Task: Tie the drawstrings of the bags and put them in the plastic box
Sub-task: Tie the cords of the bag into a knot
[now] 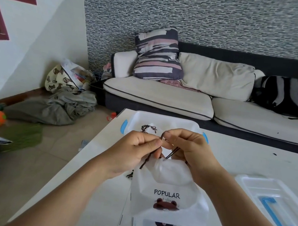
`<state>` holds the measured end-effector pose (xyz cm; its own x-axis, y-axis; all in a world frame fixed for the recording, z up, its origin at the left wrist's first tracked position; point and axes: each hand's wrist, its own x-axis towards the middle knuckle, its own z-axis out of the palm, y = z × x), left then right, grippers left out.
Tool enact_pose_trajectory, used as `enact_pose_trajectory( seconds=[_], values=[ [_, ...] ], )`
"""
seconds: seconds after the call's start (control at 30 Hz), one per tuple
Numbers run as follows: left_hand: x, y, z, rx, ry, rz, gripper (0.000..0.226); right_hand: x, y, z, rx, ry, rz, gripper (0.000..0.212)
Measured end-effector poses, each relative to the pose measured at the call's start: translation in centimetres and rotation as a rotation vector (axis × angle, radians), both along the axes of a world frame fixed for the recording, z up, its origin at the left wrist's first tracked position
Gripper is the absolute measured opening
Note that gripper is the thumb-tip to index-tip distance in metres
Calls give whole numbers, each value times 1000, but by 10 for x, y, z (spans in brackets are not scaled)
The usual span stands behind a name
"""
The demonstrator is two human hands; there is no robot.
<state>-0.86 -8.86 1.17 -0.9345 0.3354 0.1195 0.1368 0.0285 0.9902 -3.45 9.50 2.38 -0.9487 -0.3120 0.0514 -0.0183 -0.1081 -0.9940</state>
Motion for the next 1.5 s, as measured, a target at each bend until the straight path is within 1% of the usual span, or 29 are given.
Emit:
enact_pose_trajectory(
  seconds=[0.07,0.13,0.23,0.43,0.47,0.53,0.57,0.6,0.67,0.77,0.83,0.9,1.0,1.07,1.13,1.2,1.3,1.4,1.43,1.5],
  values=[
    [-1,0,-1,26,-10,18,26,-1,-2,0,-39,-61,19,10],
    [-2,-1,-2,53,-23,33,24,-1,-5,1,-63,-97,13,9],
    [-3,-1,-3,85,-26,47,28,0,-8,1,-79,-108,-23,11],
    [-4,0,-2,178,-71,158,19,-2,-9,1,-91,-103,-21,17],
    [-4,0,-2,182,-76,172,22,-2,-9,2,-94,-101,-12,18],
    [-5,0,-1,186,-97,169,37,-1,-8,3,-97,-91,-3,25],
    [-5,0,-1,182,-111,157,40,-1,-9,4,-98,-87,-6,28],
    [-4,1,0,177,-124,141,35,-1,-9,3,-99,-86,-16,31],
    [-2,3,2,148,-143,123,13,-2,-11,2,-99,-91,-46,32],
    [-2,3,1,149,-193,126,26,-3,-13,0,-101,-83,-94,29],
    [-2,2,1,189,-241,121,22,-3,-12,1,-67,-57,-99,22],
    [-2,3,3,239,-287,160,17,-3,-9,3,71,-15,-92,18],
    [-5,0,4,310,-335,255,15,-3,5,17,503,79,-22,39],
    [-7,-2,4,315,-343,307,18,-2,17,26,723,89,42,52],
    [-8,-3,3,305,-351,339,15,2,21,33,816,97,91,50],
    [-6,-1,3,286,-348,369,9,6,18,39,839,157,112,44],
    [-5,4,2,233,-315,402,5,9,8,44,852,350,63,41],
    [-3,5,2,166,-257,412,7,6,3,45,1009,605,-58,31],
    [-2,5,2,149,-234,415,8,6,4,46,1068,655,-92,27],
    [-1,4,2,139,-187,437,11,6,5,49,1142,681,-100,24]
  ],
)
